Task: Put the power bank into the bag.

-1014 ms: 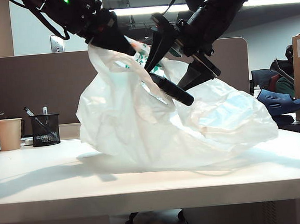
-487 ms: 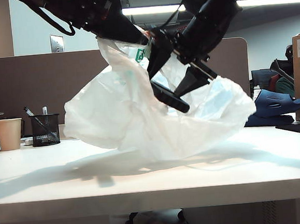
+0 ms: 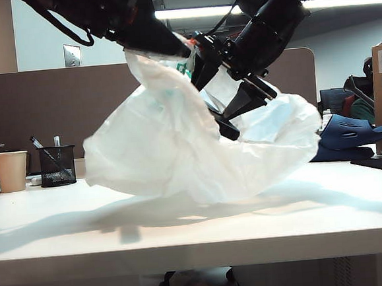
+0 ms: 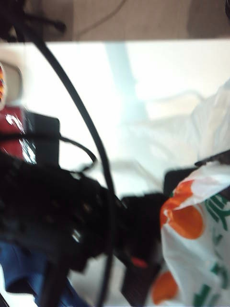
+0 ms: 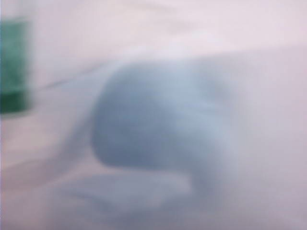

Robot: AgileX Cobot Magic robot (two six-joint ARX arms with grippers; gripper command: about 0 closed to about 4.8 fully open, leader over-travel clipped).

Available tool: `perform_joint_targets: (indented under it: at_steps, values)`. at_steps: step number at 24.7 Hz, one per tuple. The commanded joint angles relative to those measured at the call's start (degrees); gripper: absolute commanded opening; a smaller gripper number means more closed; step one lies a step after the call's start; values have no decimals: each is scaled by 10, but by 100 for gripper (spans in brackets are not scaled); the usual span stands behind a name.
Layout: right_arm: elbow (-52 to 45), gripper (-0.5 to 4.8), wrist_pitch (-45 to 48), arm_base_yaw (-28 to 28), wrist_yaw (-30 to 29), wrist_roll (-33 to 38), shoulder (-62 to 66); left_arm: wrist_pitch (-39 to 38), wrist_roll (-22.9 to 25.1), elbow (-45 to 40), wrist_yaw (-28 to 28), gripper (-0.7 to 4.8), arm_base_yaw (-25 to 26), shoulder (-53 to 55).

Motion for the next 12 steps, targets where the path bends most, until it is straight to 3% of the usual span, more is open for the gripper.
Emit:
perform_joint_targets:
  at_steps: [1, 8, 12]
  values:
    - [5, 209, 26, 1, -5, 5, 5, 12, 2, 3, 24, -6, 0, -3]
    - [5, 209, 61, -3, -2, 32, 16, 10, 3, 3, 33, -6, 3, -3]
    - [4, 209, 40, 0, -20, 37, 16, 33, 3, 3, -21, -6, 3, -2]
